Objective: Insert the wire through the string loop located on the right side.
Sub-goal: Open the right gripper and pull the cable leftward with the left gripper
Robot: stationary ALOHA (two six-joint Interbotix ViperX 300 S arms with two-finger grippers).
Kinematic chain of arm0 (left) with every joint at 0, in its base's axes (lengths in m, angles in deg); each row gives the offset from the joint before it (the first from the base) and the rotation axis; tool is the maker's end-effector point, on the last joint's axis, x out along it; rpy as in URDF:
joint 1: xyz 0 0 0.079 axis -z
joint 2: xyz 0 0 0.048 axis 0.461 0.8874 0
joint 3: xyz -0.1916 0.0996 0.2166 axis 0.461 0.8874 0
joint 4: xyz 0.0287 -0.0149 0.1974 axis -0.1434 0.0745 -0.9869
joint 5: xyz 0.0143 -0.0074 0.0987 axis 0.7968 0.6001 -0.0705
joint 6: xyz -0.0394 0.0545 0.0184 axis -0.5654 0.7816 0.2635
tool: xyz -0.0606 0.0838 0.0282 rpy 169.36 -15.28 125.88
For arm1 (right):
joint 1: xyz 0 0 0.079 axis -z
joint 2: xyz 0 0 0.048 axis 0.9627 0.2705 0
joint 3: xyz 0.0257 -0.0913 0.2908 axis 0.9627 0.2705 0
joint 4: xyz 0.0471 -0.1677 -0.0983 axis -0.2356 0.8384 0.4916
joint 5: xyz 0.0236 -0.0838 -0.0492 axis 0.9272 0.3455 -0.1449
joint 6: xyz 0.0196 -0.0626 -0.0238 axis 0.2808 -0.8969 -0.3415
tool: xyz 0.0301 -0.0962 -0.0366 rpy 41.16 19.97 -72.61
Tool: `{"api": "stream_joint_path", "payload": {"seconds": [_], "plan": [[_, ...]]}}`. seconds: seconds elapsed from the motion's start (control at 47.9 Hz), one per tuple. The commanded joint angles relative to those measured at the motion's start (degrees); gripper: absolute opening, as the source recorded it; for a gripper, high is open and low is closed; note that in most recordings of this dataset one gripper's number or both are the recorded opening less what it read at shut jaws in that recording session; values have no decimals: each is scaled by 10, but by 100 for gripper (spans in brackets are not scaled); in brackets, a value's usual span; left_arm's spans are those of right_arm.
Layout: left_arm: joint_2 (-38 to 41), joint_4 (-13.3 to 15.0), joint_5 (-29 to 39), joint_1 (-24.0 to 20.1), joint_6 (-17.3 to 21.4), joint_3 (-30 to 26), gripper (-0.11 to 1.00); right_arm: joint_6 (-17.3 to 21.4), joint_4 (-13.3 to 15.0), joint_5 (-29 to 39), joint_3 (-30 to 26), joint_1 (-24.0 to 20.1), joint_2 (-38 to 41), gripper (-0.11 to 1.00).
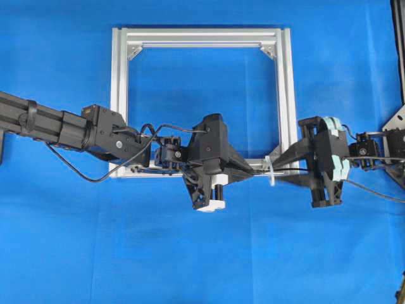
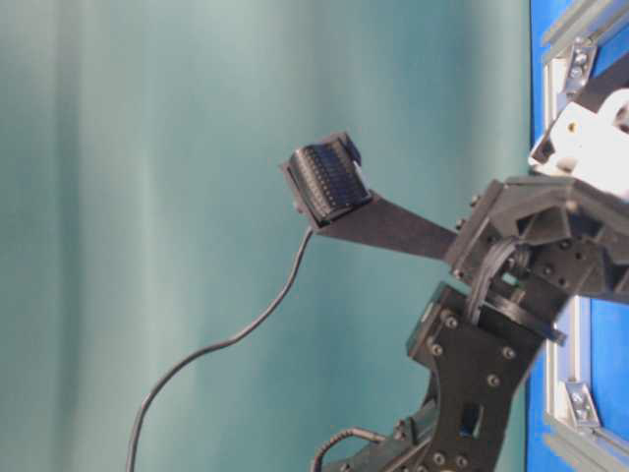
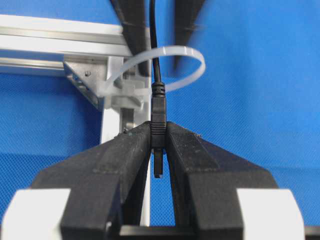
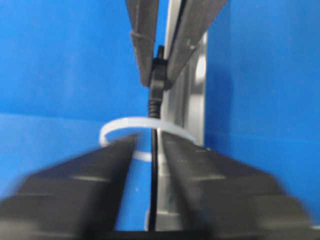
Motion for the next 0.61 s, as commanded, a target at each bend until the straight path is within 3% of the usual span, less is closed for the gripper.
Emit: {"api": "stream_joint_path", "payload": {"seconds": [0.0,0.104,0.209,0.584], "plan": [[-9,-2,-2,1,-1,-11,8,0,-11,3,-8,1,-4,40],[-9,-1,-2,1,-1,-11,8,0,-15,6,-7,1,-4,69],[-10,-1,-2,1,-1,-11,8,0,-17,10,-8,1,-4,90],[-13,-2,-2,1,0,-5,8,0,-17,11,-8,1,-4,90]]}}
